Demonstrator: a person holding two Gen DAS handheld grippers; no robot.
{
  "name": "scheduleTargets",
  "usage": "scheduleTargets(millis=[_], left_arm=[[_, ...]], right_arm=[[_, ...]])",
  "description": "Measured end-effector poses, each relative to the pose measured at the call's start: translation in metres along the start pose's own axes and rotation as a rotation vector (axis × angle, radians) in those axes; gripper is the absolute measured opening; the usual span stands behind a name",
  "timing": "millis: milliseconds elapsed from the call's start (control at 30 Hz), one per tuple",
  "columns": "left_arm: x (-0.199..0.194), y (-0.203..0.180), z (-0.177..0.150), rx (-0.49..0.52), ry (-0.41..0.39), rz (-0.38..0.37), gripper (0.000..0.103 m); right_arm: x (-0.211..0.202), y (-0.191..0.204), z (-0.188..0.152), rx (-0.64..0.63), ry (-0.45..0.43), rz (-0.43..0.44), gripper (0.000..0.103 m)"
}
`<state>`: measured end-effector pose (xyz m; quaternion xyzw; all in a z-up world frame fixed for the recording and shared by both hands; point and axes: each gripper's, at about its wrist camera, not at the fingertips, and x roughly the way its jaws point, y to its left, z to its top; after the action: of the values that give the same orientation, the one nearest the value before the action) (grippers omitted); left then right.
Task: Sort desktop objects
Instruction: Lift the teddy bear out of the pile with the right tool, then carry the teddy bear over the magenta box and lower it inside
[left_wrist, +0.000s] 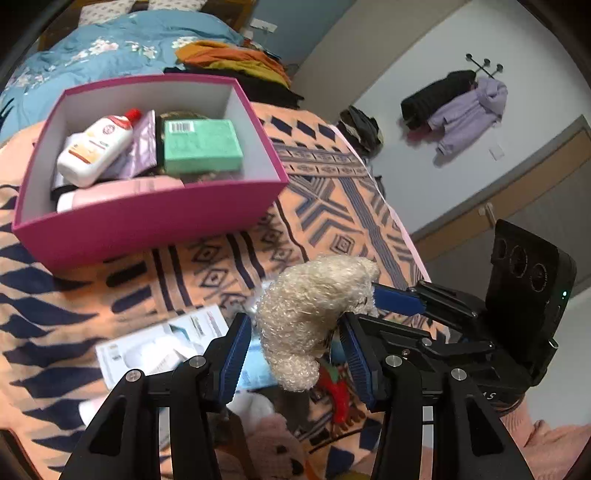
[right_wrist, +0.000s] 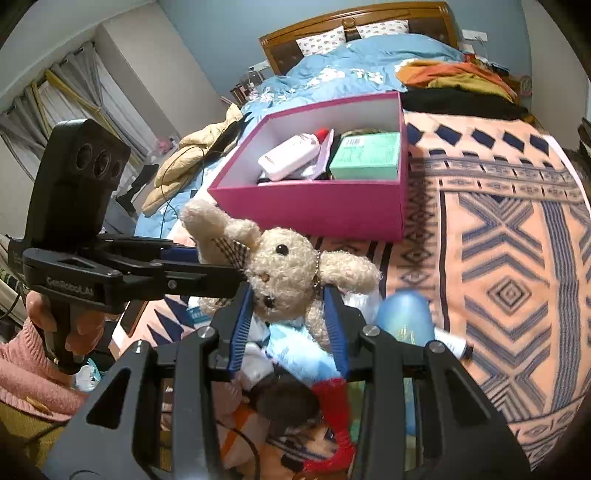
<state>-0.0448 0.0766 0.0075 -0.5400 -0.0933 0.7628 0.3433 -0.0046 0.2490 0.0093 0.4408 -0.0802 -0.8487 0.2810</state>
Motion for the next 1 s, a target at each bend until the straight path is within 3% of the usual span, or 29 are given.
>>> scheduleTargets(millis=[500,1000], left_arm=[[-0.006,0.032,0.059,-0.045,-0.077,0.017,0.05],[0.004,0.061,0.102,-0.087,-0.096,0.024,0.05]], right_arm=[[0.028,-0.006,0.06,-0.08,-0.003,-0.043,0.039],[0.061,-0.024,0.105,-0.081,-0.01,-0.077,0.036]])
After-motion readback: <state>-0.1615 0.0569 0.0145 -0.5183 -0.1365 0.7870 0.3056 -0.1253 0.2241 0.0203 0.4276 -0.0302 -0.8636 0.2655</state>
